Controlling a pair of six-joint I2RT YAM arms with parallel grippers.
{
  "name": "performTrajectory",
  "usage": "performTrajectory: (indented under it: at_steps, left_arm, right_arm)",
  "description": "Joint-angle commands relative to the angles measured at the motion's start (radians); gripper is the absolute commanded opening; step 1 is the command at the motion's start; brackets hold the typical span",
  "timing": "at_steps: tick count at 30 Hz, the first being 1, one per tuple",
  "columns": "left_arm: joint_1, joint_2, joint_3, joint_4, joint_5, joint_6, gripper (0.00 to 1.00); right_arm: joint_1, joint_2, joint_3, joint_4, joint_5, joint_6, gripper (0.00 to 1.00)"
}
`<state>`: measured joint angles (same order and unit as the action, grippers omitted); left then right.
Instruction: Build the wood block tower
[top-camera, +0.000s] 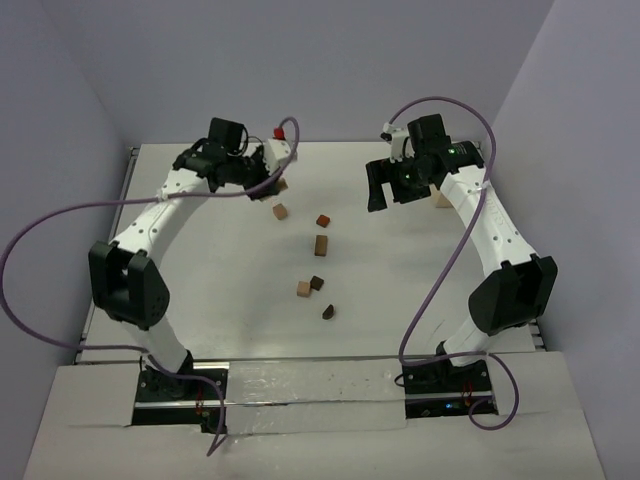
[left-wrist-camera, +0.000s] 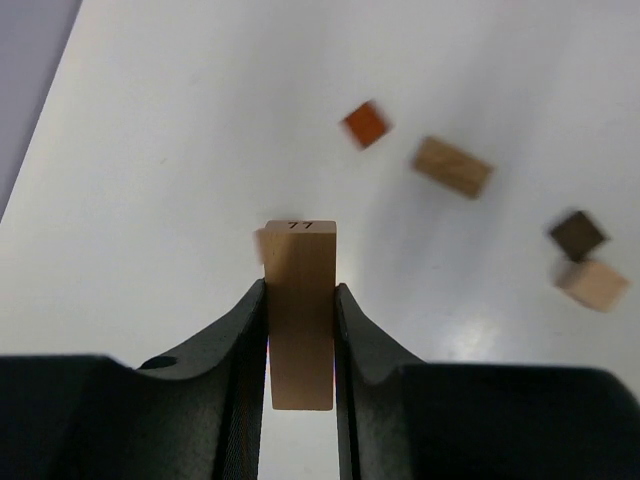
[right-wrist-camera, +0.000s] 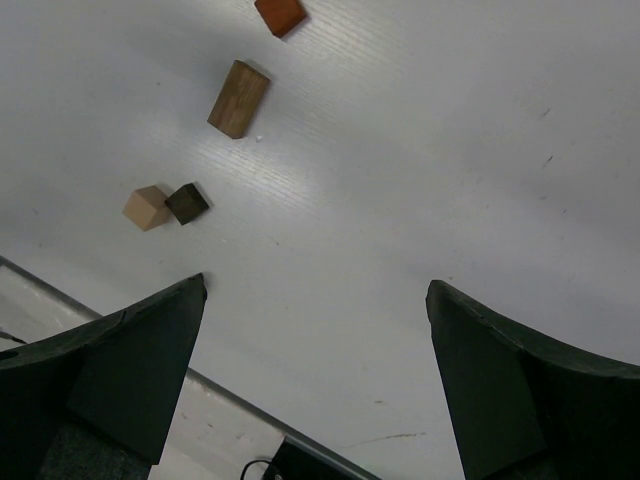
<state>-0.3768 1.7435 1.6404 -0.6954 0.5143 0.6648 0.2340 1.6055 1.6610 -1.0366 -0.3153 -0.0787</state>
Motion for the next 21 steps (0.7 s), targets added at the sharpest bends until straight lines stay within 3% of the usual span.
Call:
performTrajectory:
  at_steps: [1,5,15,21]
  left_arm:
    - [0.111,0.254,0.198,-0.039,-0.046,-0.049,0.0]
    - [0.162,0.427,0.4,-0.044,-0.08,-0.079,0.0]
    - [0.155,0.564,0.374,0.102,-0.037,-0.065,0.0]
    - [0.095,0.637,0.38,0.115,-0.043,-0.065,0.0]
  right_arm:
    - [-0.001,0.004,0.043,-0.005,-0.006,-0.003,0.98]
    - [0.0,0.007,0.042,-0.005,-0.006,-0.003,0.98]
    - [-0.003,0.016,0.049,-0.011,-0.009,-0.009,0.98]
    - [-0.005,0.017,0.051,-0.013,-0.007,-0.009,0.97]
